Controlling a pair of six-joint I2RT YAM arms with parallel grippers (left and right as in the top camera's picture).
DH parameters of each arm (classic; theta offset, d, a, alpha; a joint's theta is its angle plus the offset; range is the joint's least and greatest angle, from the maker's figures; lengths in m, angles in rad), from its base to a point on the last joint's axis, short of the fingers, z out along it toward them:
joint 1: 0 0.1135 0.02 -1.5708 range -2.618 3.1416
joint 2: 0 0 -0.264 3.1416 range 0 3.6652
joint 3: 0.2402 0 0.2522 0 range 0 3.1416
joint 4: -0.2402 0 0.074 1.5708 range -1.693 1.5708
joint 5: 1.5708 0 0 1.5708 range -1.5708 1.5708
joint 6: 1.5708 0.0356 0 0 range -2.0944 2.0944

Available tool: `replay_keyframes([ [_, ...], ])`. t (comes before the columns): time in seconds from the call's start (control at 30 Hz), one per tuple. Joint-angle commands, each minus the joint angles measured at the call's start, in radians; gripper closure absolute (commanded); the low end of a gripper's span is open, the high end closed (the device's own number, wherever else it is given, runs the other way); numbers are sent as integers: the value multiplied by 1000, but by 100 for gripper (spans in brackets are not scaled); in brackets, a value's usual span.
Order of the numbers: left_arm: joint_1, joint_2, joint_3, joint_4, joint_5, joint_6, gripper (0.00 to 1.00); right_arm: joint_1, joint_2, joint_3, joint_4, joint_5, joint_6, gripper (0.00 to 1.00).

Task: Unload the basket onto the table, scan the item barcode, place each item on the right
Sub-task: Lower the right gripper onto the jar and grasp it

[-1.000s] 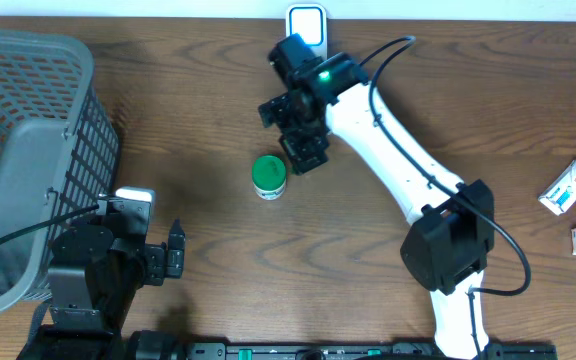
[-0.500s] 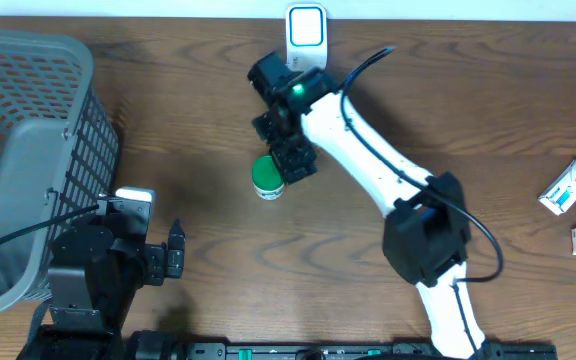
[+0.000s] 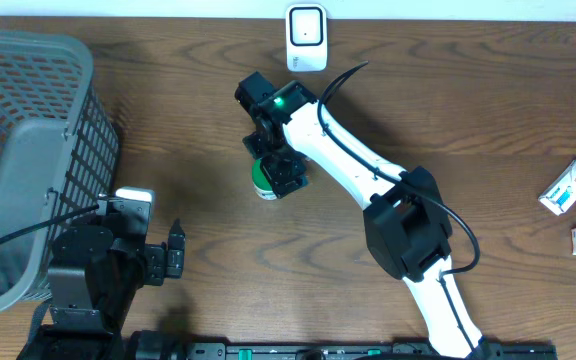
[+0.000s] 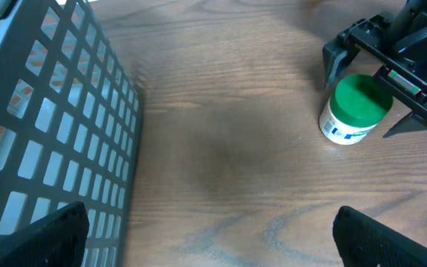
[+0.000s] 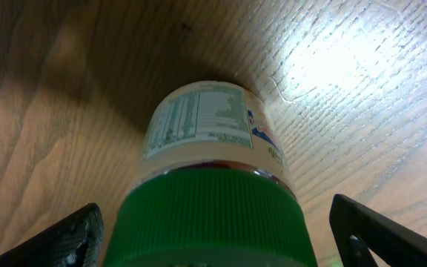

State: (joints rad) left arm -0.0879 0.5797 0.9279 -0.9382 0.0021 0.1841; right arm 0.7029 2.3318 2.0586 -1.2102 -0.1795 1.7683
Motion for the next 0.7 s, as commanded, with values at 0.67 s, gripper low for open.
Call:
replay_keyframes([
  [0.67,-2,-6,10,0,6,10,1,32,105,0,16,17,-62,29],
])
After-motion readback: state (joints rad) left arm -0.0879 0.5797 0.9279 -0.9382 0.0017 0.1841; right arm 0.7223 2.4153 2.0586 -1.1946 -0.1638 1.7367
